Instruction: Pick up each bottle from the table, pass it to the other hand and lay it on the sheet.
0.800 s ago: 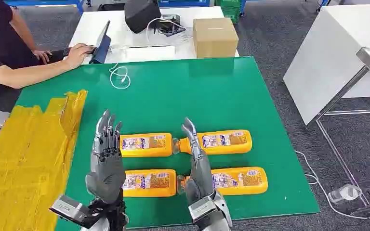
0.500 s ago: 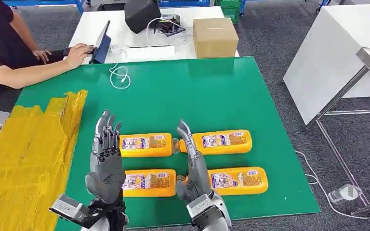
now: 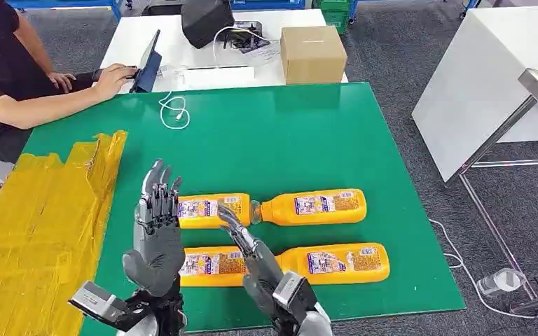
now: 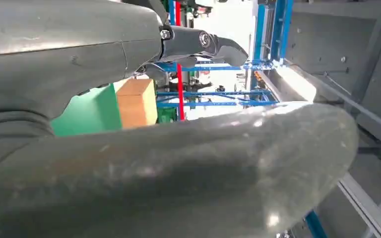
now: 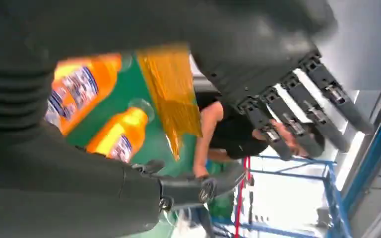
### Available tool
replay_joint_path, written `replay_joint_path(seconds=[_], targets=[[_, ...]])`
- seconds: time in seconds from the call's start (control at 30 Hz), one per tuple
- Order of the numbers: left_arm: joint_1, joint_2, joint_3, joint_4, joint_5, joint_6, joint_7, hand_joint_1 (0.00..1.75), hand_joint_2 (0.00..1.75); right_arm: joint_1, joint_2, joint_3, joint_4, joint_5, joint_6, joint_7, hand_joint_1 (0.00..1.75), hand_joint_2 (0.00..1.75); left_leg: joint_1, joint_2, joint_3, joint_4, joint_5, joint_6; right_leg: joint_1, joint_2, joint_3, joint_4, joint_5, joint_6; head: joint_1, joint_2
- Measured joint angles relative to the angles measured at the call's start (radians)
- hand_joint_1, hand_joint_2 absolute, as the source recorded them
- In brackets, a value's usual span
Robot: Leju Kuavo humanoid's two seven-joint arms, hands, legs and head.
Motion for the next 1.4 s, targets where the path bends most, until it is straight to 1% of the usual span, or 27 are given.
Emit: replay_joint_path(seconds=[0.1, 0.13, 0.23, 0.27, 0.4, 0.7, 0.73, 0.77, 0.8, 0.9, 1.0, 1.07, 1.13, 1.17, 1.27, 1.3, 1.4], targets=[[-0.003, -0.001, 0.002, 0.005, 0.005, -0.026, 0.000, 0.00, 0.00, -0.001, -0.020, 0.002, 0.010, -0.035, 0.099, -0.008, 0.00, 0.00, 0.000, 0.000, 0.000, 0.000, 0.000, 0.000, 0.000, 0.000, 0.000, 0.000, 0.000, 0.000, 0.000, 0.000], [-0.007, -0.003, 0.003, 0.009, 0.011, -0.041, 0.000, 0.00, 0.00, -0.002, -0.027, 0.006, 0.013, -0.049, 0.152, -0.027, 0.00, 0.00, 0.000, 0.000, 0.000, 0.000, 0.000, 0.000, 0.000, 0.000, 0.000, 0.000, 0.000, 0.000, 0.000, 0.000], [-0.034, -0.017, 0.003, 0.036, 0.021, -0.084, 0.000, 0.00, 0.00, -0.008, -0.055, 0.028, 0.013, -0.082, 0.345, -0.131, 0.00, 0.00, 0.000, 0.000, 0.000, 0.000, 0.000, 0.000, 0.000, 0.000, 0.000, 0.000, 0.000, 0.000, 0.000, 0.000], [-0.041, -0.021, 0.003, 0.044, 0.021, -0.093, 0.000, 0.00, 0.00, -0.010, -0.062, 0.034, 0.011, -0.084, 0.381, -0.155, 0.00, 0.00, 0.000, 0.000, 0.000, 0.000, 0.000, 0.000, 0.000, 0.000, 0.000, 0.000, 0.000, 0.000, 0.000, 0.000], [-0.063, -0.036, 0.003, 0.075, 0.027, -0.112, 0.000, 0.00, 0.00, -0.003, -0.085, 0.040, -0.040, -0.077, 0.448, -0.158, 0.00, 0.00, 0.000, 0.000, 0.001, 0.000, 0.000, 0.000, 0.000, 0.000, 0.000, 0.000, 0.000, 0.000, 0.000, 0.000], [-0.087, -0.051, 0.003, 0.110, 0.031, -0.113, 0.000, 0.00, 0.00, 0.004, -0.111, 0.039, -0.103, -0.069, 0.453, -0.158, 0.00, 0.00, 0.000, 0.000, 0.001, 0.000, 0.000, 0.000, 0.000, 0.000, 0.000, 0.000, 0.000, 0.000, 0.000, 0.000], [-0.086, -0.052, 0.003, 0.111, 0.031, -0.111, 0.000, 0.00, 0.00, 0.005, -0.113, 0.038, -0.102, -0.059, 0.436, -0.156, 0.00, 0.00, 0.000, 0.000, 0.001, 0.000, 0.000, 0.000, 0.000, 0.000, 0.000, 0.000, 0.000, 0.000, 0.000, 0.000], [-0.086, -0.052, 0.004, 0.111, 0.031, -0.107, 0.000, 0.00, 0.00, 0.008, -0.113, 0.031, -0.100, -0.053, 0.411, -0.152, 0.00, 1.75, 0.000, 0.000, 0.000, 0.000, 0.000, 0.000, 0.000, 0.000, 0.000, 0.000, 0.000, 0.000, 0.000, 0.000], [-0.083, -0.052, 0.005, 0.111, 0.031, -0.098, 0.000, 0.00, 0.00, 0.014, -0.112, 0.023, -0.096, -0.046, 0.375, -0.144, 0.00, 1.75, 0.000, 0.000, 0.000, 0.000, 0.000, 0.000, 0.000, 0.000, 0.001, 0.000, 0.000, 0.000, 0.000, 0.000], [-0.055, -0.051, 0.020, 0.083, 0.029, -0.054, 0.000, 0.00, 0.00, 0.031, -0.097, -0.024, -0.085, 0.001, 0.179, -0.087, 0.00, 1.75, 0.000, 0.000, 0.000, 0.000, 0.000, 0.000, 0.000, 0.000, 0.001, 0.000, 0.000, 0.000, 0.000, 0.000], [-0.010, -0.050, 0.056, 0.023, 0.019, -0.002, -0.001, 0.00, 0.00, 0.043, -0.071, -0.070, -0.090, 0.147, -0.144, -0.037, 0.00, 1.75, 0.000, 0.000, 0.000, 0.000, 0.000, 0.000, 0.000, 0.000, 0.000, 0.000, 0.000, 0.000, 0.000, 0.000], [0.019, -0.047, 0.074, -0.015, 0.008, 0.048, -0.001, 0.00, 0.00, 0.042, -0.059, -0.074, -0.115, 0.222, -0.269, -0.030, 0.00, 1.75, 0.000, 0.000, 0.000, 0.000, 0.000, 0.000, 0.000, 0.000, 0.000, 0.000, 0.000, 0.000, 0.000, 0.000], [0.038, -0.045, 0.088, -0.055, -0.008, 0.144, -0.001, 0.00, 0.00, 0.037, -0.057, -0.073, -0.150, 0.272, -0.328, -0.007, 0.00, 1.75, 0.000, 0.000, 0.000, 0.000, 0.000, 0.000, 0.000, 0.000, 0.000, 0.000, 0.000, 0.000, 0.000, 0.000], [0.041, -0.043, 0.091, -0.066, -0.013, 0.180, -0.001, 0.00, 0.00, 0.034, -0.057, -0.072, -0.156, 0.281, -0.332, 0.006, 0.00, 1.75, 0.000, 0.000, 0.000, 0.000, 0.000, 0.000, 0.000, 0.000, 0.000, 0.000, 0.000, 0.000, 0.000, 0.000], [0.057, -0.028, 0.097, -0.125, -0.031, 0.354, -0.001, 0.00, 0.00, 0.014, -0.070, -0.056, -0.171, 0.347, -0.359, 0.073, 0.00, 1.75, 0.000, 0.000, 0.000, 0.000, 0.000, 0.000, 0.000, 0.000, 0.000, 0.000, 0.000, 0.000, 0.000, 0.000], [0.062, -0.022, 0.100, -0.141, -0.031, 0.385, -0.001, 0.00, 0.00, 0.009, -0.076, -0.051, -0.172, 0.386, -0.375, 0.095, 0.00, 1.75, 0.000, 0.000, 0.000, 0.000, 0.000, 0.000, 0.000, 0.000, 0.000, 0.000, 0.000, 0.000, 0.000, 0.000], [0.076, -0.014, 0.104, -0.181, -0.031, 0.403, -0.001, 0.00, 0.00, 0.000, -0.086, -0.045, -0.172, 0.418, -0.392, 0.109, 0.00, 1.75, 0.000, -0.001, 0.000, 0.000, 0.000, 0.000, 0.000, -0.001, 0.001, 0.000, 0.000, 0.000, 0.000, 0.000]])
